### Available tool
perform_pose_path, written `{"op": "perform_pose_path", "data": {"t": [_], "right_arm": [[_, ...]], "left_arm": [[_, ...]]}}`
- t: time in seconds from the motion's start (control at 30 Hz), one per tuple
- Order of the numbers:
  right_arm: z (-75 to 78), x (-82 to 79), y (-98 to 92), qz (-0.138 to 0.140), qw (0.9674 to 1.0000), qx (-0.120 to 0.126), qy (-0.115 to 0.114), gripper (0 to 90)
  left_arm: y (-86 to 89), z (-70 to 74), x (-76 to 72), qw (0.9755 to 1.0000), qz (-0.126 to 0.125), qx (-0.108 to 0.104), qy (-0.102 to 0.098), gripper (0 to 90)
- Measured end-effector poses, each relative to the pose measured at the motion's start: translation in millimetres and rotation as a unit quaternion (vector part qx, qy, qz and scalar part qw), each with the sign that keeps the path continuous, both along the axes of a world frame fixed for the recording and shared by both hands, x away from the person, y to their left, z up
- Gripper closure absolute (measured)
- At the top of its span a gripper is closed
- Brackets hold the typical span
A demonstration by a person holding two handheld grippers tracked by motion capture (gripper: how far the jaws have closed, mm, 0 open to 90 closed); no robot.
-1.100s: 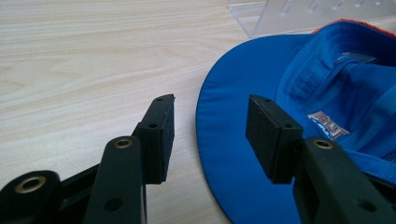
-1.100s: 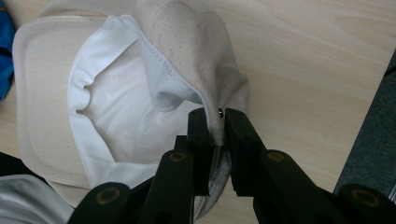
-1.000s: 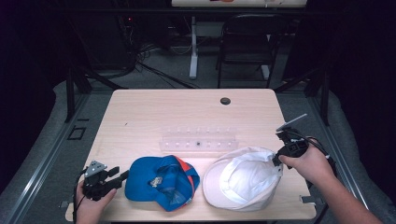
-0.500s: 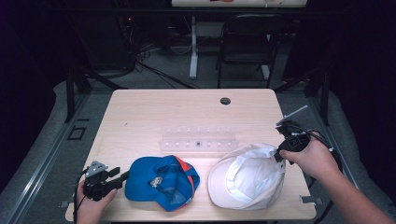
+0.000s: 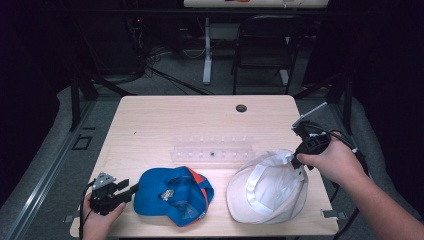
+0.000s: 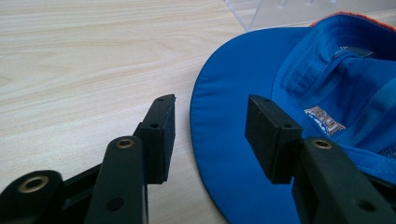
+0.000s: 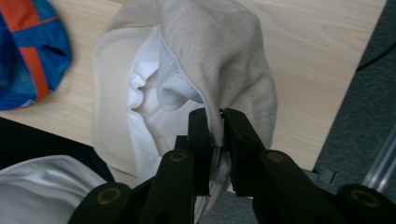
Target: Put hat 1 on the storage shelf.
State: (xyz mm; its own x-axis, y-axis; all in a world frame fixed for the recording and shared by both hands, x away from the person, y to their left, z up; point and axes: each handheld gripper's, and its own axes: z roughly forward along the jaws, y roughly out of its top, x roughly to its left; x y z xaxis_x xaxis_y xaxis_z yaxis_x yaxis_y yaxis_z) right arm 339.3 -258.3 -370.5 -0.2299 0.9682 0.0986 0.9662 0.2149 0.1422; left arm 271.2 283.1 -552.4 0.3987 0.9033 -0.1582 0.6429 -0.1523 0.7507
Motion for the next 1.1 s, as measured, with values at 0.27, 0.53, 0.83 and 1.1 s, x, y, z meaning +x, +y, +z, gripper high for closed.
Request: {"op": "perform_pose_path", "data": {"t": [0.27,0.53,0.83,1.1], "right_arm": [[10.1,4.5,-3.6,-0.015,0.9961,0.083,0.025,81.5],[16.7,6.0,-6.2,-0.023,0.9832,0.177,0.038,81.6],[25.1,5.2,-2.7,-0.031,0.9687,0.244,0.035,81.8],[35.9,8.0,3.5,-0.034,0.9663,0.255,0.017,81.8]], "left_arm": [[1.8,0.3,-0.1,1.0,0.0,-0.005,0.001,53.4],[-0.3,-0.4,-0.5,0.9999,0.005,-0.006,-0.007,52.2],[0.3,1.1,-1.1,0.9999,0.005,-0.007,-0.008,52.1],[-1.9,0.6,-0.9,1.0,0.001,-0.001,-0.009,51.8]]}}
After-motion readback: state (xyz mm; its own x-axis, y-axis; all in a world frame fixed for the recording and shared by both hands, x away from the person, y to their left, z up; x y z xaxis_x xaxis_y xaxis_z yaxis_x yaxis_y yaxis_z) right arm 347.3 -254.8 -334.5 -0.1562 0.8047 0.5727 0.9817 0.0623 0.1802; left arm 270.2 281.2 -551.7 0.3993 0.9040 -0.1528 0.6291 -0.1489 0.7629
